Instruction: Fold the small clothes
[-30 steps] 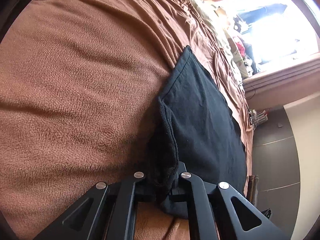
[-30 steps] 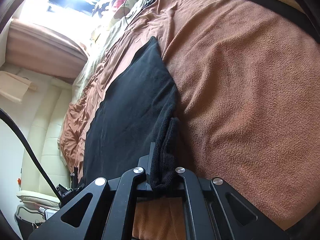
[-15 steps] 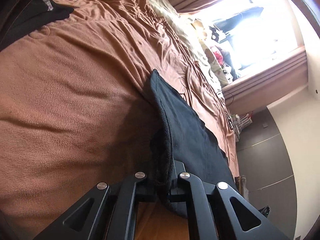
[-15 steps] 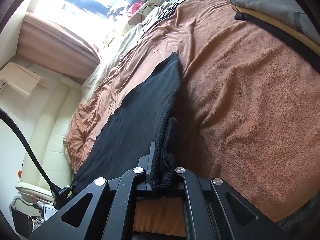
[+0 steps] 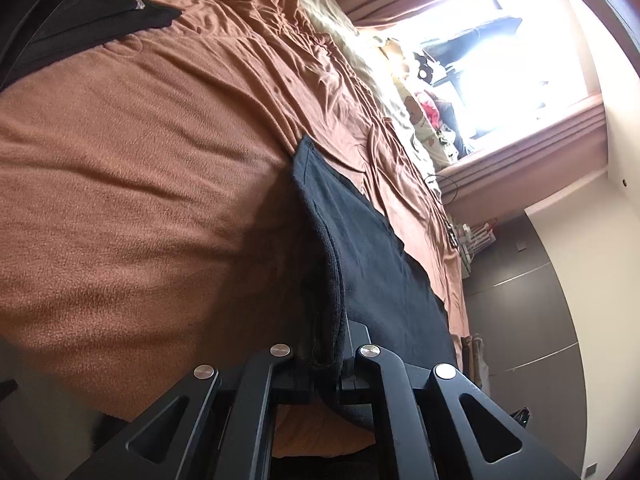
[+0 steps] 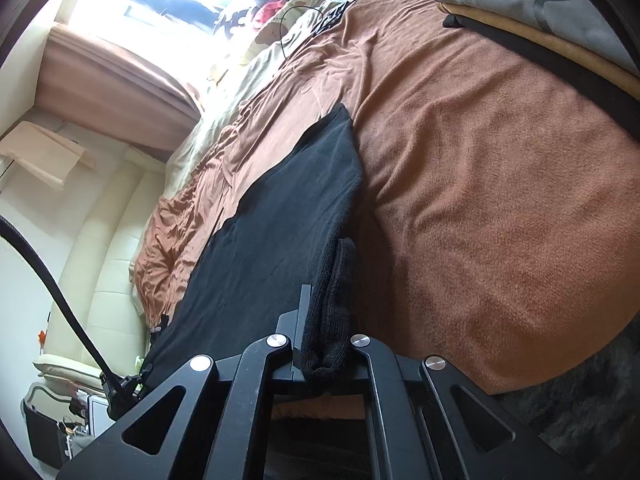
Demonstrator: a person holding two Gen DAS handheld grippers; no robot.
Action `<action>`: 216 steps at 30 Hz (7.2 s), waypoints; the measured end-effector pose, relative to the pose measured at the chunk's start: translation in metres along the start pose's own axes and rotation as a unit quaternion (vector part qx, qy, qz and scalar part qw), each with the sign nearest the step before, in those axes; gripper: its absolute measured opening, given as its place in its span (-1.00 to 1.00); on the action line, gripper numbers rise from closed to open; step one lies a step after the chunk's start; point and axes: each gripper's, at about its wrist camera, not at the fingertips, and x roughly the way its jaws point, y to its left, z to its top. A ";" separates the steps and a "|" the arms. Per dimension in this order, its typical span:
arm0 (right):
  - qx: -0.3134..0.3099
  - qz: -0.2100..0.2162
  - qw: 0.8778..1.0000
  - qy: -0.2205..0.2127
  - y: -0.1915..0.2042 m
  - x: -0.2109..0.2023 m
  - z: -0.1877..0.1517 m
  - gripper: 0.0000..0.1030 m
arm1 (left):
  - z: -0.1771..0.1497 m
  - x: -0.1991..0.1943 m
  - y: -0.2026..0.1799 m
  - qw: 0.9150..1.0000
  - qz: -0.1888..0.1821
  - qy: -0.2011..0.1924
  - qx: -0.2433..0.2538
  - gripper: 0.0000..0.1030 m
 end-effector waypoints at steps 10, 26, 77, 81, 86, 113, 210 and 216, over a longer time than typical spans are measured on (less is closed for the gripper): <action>-0.053 -0.116 0.992 -0.007 0.020 -0.016 0.012 -0.75 | -0.012 0.018 0.027 0.999 0.006 0.019 -0.030 -0.89; -0.172 -0.090 0.980 0.046 0.135 0.044 0.014 -0.75 | -0.023 0.022 0.050 0.999 -0.011 0.017 -0.047 -0.88; -0.275 -0.166 0.929 0.185 0.234 0.373 0.076 -0.77 | -0.029 0.029 0.060 0.996 -0.015 0.027 -0.088 -0.87; -0.273 -0.167 0.930 0.179 0.235 0.385 0.087 -0.82 | -0.028 0.029 0.059 0.995 -0.020 0.027 -0.089 -0.87; -0.267 -0.171 0.934 0.163 0.240 0.399 0.094 -0.82 | -0.028 0.026 0.062 0.994 -0.034 0.025 -0.102 -0.87; -0.287 -0.129 0.909 0.272 0.224 0.327 0.009 -0.81 | 0.010 0.004 -0.026 0.985 -0.164 0.014 -0.061 -0.88; -0.099 0.009 0.991 0.084 0.006 0.105 0.019 -0.16 | -0.121 0.270 -0.295 0.915 -0.026 0.312 0.255 0.26; -0.068 0.033 0.994 0.083 -0.004 0.111 0.024 -0.03 | -0.095 0.249 -0.261 0.927 -0.002 0.286 0.242 0.28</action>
